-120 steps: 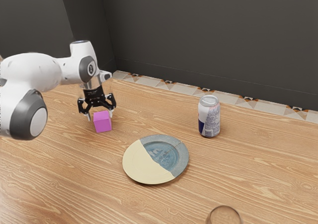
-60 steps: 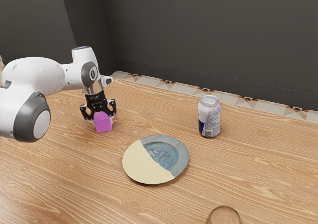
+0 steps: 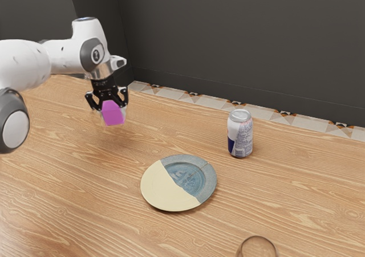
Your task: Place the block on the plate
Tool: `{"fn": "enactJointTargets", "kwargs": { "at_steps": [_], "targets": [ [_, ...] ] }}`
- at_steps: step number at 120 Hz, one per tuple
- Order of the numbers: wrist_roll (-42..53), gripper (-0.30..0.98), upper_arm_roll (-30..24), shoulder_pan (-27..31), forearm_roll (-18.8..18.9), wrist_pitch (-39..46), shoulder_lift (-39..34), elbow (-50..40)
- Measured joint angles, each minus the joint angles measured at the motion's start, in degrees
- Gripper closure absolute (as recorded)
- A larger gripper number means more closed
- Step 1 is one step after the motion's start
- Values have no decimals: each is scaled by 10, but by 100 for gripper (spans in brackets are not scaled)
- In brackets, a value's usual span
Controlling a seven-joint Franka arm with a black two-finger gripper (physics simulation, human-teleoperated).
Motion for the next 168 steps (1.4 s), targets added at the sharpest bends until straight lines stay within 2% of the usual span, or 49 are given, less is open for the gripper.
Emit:
{"fn": "enactJointTargets", "kwargs": {
  "at_steps": [29,53,84,168],
  "targets": [
    [-9,30,-104,-2,83,-32,-97,-53],
    [-13,30,-171,-15,119,-59,-152,-92],
    [-14,30,-173,-112,129,-69,-140,-97],
    [-14,30,-177,-132,124,-39,-15,-110]
  ]
}}
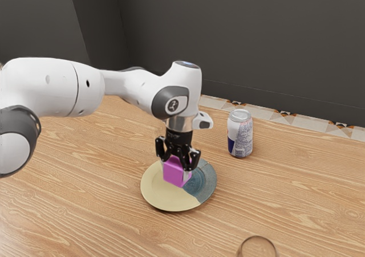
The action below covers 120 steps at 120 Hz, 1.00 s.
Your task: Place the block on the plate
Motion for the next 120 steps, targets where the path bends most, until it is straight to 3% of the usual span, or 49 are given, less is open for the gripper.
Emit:
{"fn": "enactJointTargets", "kwargs": {
  "at_steps": [15,51,83,98,120],
  "targets": [
    [1,29,0,0,-2,10,16,1],
    [4,10,1,0,-13,28,14,-2],
    [10,3,4,2,-10,-2,-124,-31],
    [15,2,12,9,-13,-67,-155,25],
    [21,1,5,82,-25,-148,-203,68]
  ]
}}
